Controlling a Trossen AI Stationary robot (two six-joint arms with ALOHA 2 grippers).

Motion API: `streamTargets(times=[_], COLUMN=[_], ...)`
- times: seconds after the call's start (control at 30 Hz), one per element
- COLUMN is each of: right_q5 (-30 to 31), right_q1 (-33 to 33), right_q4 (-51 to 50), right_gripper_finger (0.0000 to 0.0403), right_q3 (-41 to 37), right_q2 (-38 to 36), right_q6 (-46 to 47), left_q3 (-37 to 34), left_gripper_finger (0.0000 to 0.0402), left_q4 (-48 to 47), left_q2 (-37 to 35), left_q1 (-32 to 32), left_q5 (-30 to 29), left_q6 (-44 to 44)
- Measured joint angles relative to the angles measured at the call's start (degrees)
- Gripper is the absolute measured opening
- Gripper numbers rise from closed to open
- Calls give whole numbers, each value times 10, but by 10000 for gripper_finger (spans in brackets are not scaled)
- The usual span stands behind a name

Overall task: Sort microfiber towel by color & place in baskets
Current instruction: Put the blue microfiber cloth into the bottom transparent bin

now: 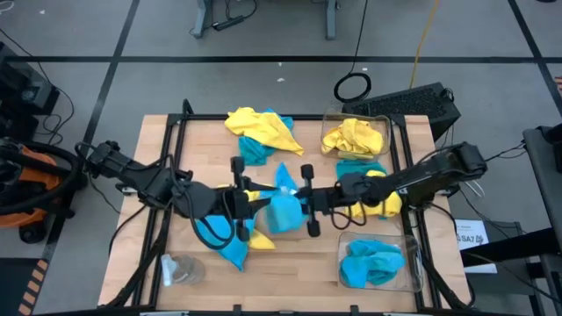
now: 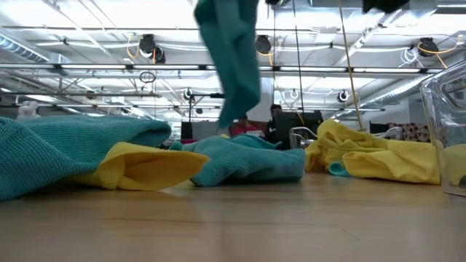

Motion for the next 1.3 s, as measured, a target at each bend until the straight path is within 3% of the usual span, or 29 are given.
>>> streamTargets(times=[0.3,0.63,0.83,1.0,1.3], right_q5=[0,-1,-5,-55,-76], right_q1=[65,149,193,214,261], right_q4=[-228,-444,-524,-572,-632], right_gripper_finger=[1,0,0,0,0], right_q3=[0,0,0,0,0], right_q2=[-176,-347,-396,-425,-417], right_q6=[-28,58,122,205,310], left_q3=[-3,-5,-5,-5,-5], left_gripper_finger=[196,212,212,212,212], left_q4=[-87,-170,-176,-176,-175], left_q2=[0,0,0,0,0], left_q1=[-3,-3,-3,-3,1], left_q5=[-4,-2,-1,-1,-5], left_q6=[-84,-171,-189,-196,-210])
